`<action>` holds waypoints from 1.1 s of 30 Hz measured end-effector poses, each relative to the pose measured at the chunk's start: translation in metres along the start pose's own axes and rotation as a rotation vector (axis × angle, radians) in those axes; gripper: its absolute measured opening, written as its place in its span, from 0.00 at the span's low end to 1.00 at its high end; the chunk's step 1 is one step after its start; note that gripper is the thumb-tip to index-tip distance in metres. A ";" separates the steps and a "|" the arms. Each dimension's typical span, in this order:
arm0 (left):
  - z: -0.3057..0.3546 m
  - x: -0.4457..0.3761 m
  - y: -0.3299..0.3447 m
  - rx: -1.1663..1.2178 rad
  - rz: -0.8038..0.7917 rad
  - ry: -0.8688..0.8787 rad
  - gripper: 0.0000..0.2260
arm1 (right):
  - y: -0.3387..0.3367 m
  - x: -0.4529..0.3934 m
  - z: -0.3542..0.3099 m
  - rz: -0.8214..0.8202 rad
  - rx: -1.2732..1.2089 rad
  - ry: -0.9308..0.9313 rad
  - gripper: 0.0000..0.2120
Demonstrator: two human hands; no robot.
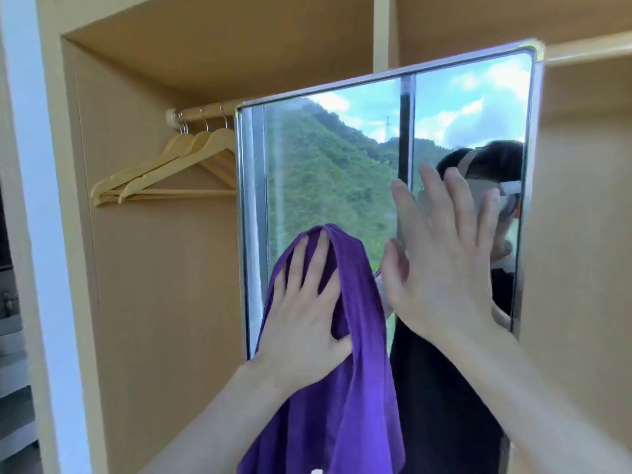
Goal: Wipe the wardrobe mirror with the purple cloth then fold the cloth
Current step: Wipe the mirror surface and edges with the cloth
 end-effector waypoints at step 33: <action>-0.078 -0.009 0.020 -0.072 -0.022 0.135 0.42 | 0.011 -0.164 -0.022 -0.040 0.338 -0.146 0.25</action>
Point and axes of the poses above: each hand's wrist, its own x-axis away from the middle knuckle, its own y-axis out of the palm, z = x × y, the point moved 1 cm from there along -x, towards the middle knuckle, and after that the axes turned 2 degrees about -x, right-handed, at the moved point
